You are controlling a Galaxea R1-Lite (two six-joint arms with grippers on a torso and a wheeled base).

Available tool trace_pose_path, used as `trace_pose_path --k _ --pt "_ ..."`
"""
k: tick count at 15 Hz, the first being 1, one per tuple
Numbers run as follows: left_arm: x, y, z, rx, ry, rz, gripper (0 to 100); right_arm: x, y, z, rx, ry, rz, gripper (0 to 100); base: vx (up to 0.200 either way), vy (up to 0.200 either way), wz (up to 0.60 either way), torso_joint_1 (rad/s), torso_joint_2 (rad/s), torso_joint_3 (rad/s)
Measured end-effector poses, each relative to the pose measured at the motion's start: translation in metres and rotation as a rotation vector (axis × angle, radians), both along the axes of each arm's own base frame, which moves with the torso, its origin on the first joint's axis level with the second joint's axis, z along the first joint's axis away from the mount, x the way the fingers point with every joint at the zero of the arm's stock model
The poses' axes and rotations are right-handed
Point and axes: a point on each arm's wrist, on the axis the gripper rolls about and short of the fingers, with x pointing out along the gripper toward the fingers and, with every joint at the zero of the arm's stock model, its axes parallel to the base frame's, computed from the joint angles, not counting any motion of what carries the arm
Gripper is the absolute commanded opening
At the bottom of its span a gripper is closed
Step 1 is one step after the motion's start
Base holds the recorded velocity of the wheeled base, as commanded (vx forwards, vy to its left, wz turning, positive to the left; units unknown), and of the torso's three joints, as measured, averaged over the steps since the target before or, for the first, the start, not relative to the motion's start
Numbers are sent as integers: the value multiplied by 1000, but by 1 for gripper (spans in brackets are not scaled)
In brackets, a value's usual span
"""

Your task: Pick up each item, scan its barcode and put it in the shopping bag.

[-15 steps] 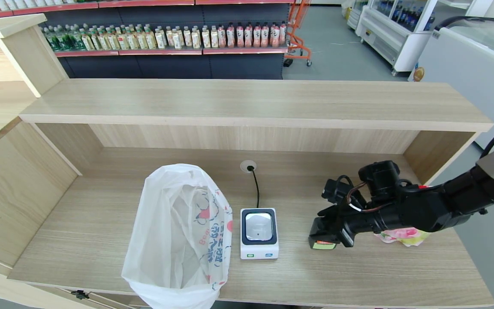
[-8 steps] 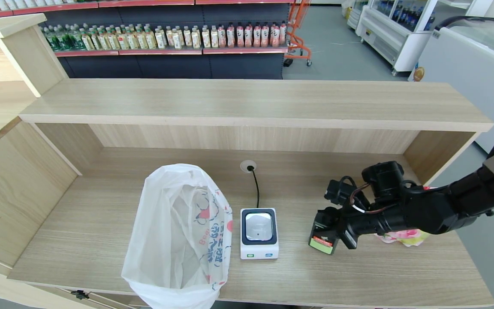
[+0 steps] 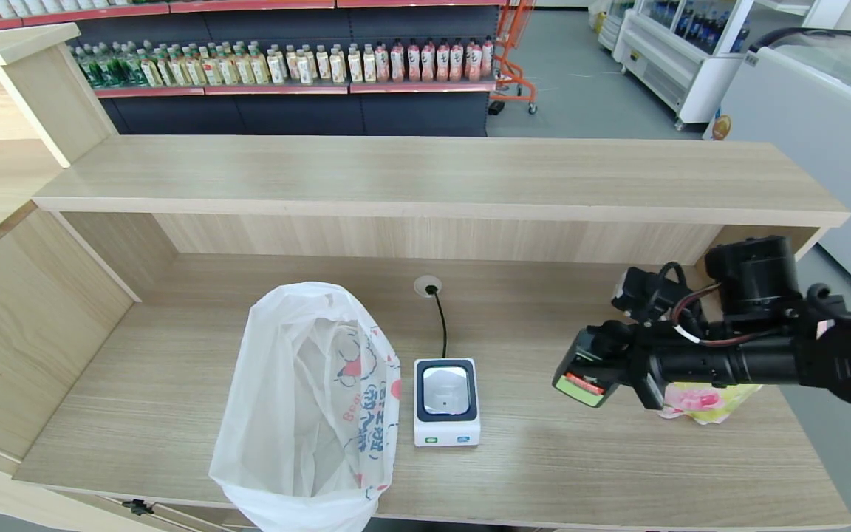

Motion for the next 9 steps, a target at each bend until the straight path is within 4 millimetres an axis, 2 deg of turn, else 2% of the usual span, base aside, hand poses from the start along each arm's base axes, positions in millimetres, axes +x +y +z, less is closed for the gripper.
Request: trace_pose_path --k 2,5,9 --pt "0 0 0 0 0 0 100 -23 -11 9 -30 -103 17 0 0 0 0 0 0 0" --pt "0 0 0 0 0 0 100 -54 -25 14 -175 -378 126 0 0 0 0 0 0 0" --pt "0 0 0 0 0 0 100 -76 -34 27 -313 -826 500 0 0 0 0 0 0 0"
